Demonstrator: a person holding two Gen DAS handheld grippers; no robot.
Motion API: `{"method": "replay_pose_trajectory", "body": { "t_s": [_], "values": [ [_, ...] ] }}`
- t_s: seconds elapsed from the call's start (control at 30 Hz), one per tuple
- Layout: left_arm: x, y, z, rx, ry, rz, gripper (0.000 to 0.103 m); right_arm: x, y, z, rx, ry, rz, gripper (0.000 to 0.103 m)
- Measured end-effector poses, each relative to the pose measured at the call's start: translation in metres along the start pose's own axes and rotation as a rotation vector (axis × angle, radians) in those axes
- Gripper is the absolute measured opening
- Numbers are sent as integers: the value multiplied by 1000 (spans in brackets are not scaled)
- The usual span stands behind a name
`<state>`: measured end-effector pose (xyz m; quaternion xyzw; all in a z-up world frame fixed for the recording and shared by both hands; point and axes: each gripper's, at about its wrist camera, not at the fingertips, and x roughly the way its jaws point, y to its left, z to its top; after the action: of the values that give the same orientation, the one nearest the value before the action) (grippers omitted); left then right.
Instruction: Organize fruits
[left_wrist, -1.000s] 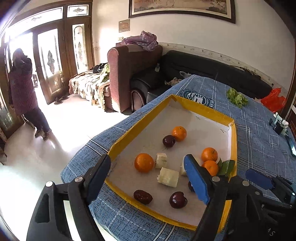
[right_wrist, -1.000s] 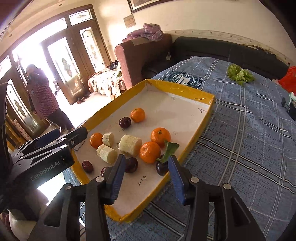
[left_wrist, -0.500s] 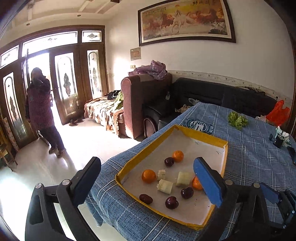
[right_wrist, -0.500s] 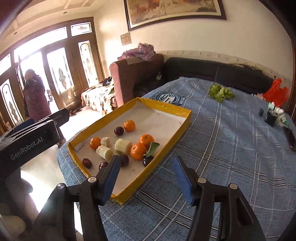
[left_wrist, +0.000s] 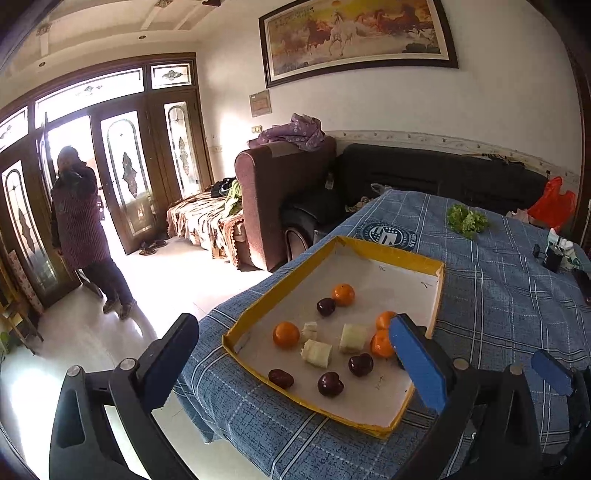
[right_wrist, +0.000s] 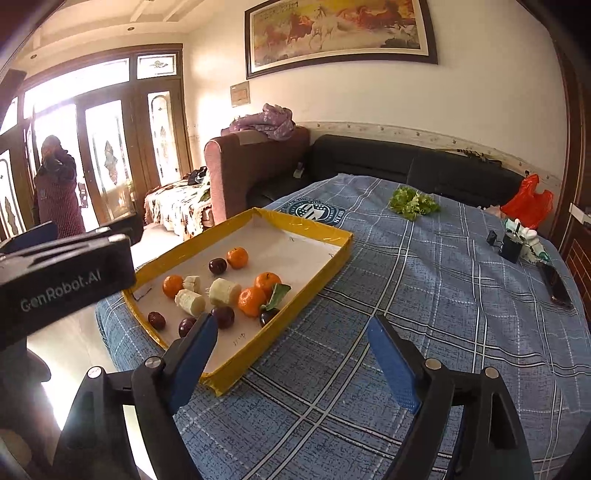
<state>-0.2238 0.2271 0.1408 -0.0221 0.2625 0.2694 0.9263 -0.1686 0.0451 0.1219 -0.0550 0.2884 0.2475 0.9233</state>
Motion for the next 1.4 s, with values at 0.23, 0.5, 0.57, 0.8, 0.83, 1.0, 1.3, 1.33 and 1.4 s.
{"method": "replay_pose_trajectory", "body": {
  "t_s": [0.23, 0.5, 0.57, 0.8, 0.83, 1.0, 1.3, 1.33, 1.4],
  "values": [
    [20, -1, -9, -4, 81, -46, 103, 4, -1, -3, 5, 20, -3, 88],
    [26, -2, -11, -8, 109, -54, 103, 11, 2, -8, 2, 44, -4, 88],
    [28, -2, -12, -8, 117, -57, 103, 13, 3, -8, 1, 51, -5, 88],
    [35, -4, -18, -14, 149, -79, 103, 14, 4, -13, -7, 65, -12, 88],
    [35, -4, -19, -13, 151, -81, 103, 14, 4, -13, -7, 66, -11, 88],
    [31, -6, -19, -9, 148, -85, 103, 11, 4, -15, -7, 69, -14, 88],
    [21, -7, -20, -9, 127, -83, 103, 5, 5, -15, -8, 62, -15, 88],
    [19, -6, -19, -12, 119, -80, 103, 4, 5, -16, -8, 61, -14, 88],
    [13, -5, -19, -22, 97, -70, 103, 4, 3, -16, -7, 60, -13, 88]
  ]
}}
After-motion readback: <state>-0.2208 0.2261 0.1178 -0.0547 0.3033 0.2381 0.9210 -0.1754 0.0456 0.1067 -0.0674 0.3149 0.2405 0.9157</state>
